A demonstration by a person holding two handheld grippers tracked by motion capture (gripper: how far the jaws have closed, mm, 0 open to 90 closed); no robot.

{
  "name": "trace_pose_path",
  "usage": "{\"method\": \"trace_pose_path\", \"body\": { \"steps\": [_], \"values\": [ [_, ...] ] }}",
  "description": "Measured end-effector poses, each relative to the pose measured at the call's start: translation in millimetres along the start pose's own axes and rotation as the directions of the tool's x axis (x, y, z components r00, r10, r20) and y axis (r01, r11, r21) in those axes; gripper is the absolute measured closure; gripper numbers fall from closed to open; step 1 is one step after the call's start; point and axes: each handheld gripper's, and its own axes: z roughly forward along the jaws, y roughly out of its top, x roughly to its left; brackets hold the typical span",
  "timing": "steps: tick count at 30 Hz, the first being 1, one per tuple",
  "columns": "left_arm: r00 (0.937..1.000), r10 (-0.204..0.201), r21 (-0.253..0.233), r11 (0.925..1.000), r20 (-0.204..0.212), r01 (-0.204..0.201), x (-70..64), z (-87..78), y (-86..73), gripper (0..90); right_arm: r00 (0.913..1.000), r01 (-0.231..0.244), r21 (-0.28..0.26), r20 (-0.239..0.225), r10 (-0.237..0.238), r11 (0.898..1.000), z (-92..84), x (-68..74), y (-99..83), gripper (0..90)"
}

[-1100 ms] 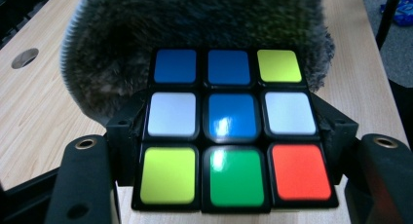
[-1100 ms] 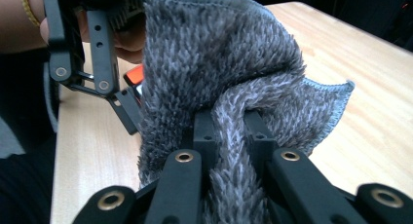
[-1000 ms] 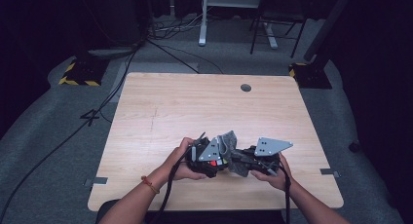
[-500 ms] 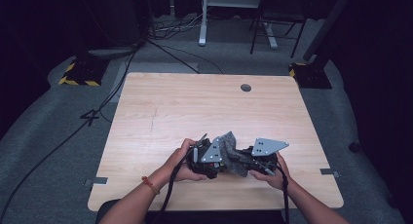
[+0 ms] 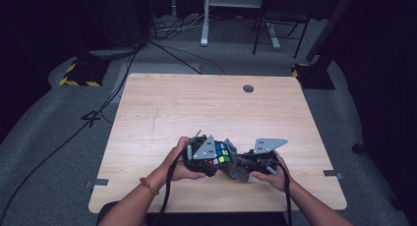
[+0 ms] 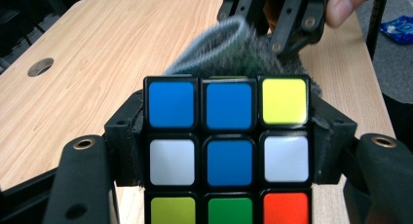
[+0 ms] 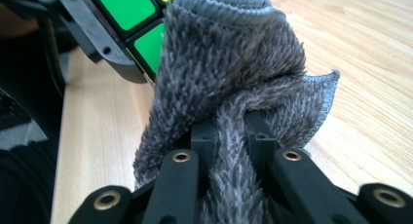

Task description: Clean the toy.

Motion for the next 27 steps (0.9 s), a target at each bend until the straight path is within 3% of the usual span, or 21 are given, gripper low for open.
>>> {"method": "trace_pose_path", "body": {
  "steps": [6, 8, 11, 16, 19, 24, 27],
  "values": [
    [0.9998, 0.019, 0.038, 0.9991, -0.012, -0.018, -1.5, 5.0, -0.9, 31.8, 1.0, 0.004, -0.041, 0.008, -0.004, 0.999, -9.5, 0.2, 4.2, 79.7],
    [0.9995, 0.027, 0.079, 0.9965, -0.017, -0.025, -2.7, 9.7, -1.5, 32.0, 1.0, 0.008, -0.052, 0.006, -0.008, 0.999, -11.0, 1.3, 5.9, 79.8],
    [0.9991, 0.041, 0.103, 0.9939, -0.013, -0.039, -4.9, 14.1, -1.8, 32.5, 0.9996, 0.024, -0.057, 0.019, -0.023, 0.998, -11.2, 3.7, 8.4, 79.8],
    [0.9997, 0.022, 0.069, 0.9974, -0.012, -0.021, -3.8, 11.0, -0.5, 33.0, 0.9986, 0.027, -0.072, 0.046, -0.024, 0.997, -12.0, 4.0, 9.6, 79.5],
    [0.9995, 0.031, 0.061, 0.9977, -0.012, -0.03, -4.6, 9.1, 1.1, 33.1, 0.9947, 0.039, -0.034, 0.097, -0.035, 0.999, -7.2, 5.0, 10.2, 78.4],
    [0.9997, 0.024, 0.025, 0.9994, -0.01, -0.024, -4.0, 2.8, 4.0, 33.1, 0.995, 0.02, 0.051, 0.097, -0.025, 0.999, 5.3, 0.2, 3.9, 78.6],
    [0.9996, 0.023, 0.018, 0.9996, -0.019, -0.023, -1.8, -0.5, 3.7, 33.1, 0.9958, 0.033, 0.074, 0.083, -0.04, 0.997, 9.0, 2.4, 2.6, 79.2]
  ]
}}
